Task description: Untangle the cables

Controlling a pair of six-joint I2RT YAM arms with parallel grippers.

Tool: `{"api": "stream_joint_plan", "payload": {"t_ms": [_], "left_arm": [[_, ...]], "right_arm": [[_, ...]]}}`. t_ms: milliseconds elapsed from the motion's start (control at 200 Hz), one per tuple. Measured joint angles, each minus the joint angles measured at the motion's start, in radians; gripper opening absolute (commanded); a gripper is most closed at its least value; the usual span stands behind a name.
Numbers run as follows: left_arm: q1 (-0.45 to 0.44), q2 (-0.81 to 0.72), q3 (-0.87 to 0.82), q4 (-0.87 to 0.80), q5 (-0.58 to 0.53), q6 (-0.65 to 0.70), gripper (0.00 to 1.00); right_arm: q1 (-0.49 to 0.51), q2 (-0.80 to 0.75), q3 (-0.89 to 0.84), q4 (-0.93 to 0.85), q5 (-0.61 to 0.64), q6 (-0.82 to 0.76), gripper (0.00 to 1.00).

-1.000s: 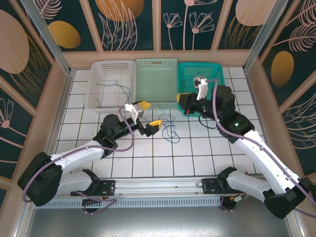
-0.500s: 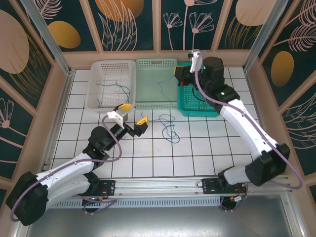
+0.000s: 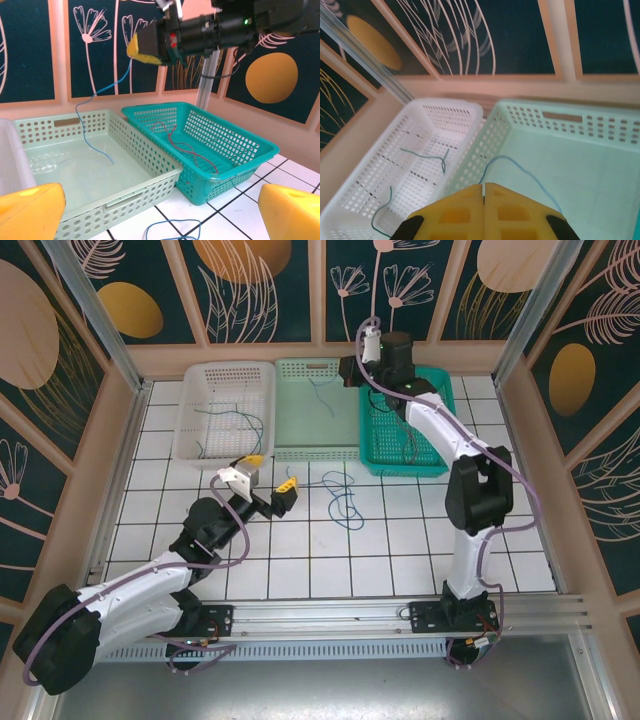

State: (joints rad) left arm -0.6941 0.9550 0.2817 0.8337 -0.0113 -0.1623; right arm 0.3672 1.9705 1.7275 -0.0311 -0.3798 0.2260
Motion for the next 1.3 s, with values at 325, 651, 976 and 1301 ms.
{"api": "stream_joint_plan", "payload": {"t_ms": [325, 651, 976, 1301], "left_arm": [[0.0, -0.018, -0.03, -0.008, -0.02, -0.014, 0.99], [0.0, -0.017, -0.03, -0.008, -0.021, -0.015, 0.98], [0.0, 0.023, -0.029, -0.045, -0.065, -0.031, 0.99], [0.0, 0.127, -0.02, -0.053, -0.069, -0.08, 0.99]], "right_arm": [[0.001, 0.138, 0.0, -0.042, -0.06, 0.035, 0.18], [0.001, 0.146, -0.031, -0.071, -0.107, 0.037, 0.5], [0.037, -0.124, -0.339, -0.053, -0.068, 0.012, 0.51], [0.108, -0.517, -0.774, 0.028, -0.006, 0.057, 0.51]]}}
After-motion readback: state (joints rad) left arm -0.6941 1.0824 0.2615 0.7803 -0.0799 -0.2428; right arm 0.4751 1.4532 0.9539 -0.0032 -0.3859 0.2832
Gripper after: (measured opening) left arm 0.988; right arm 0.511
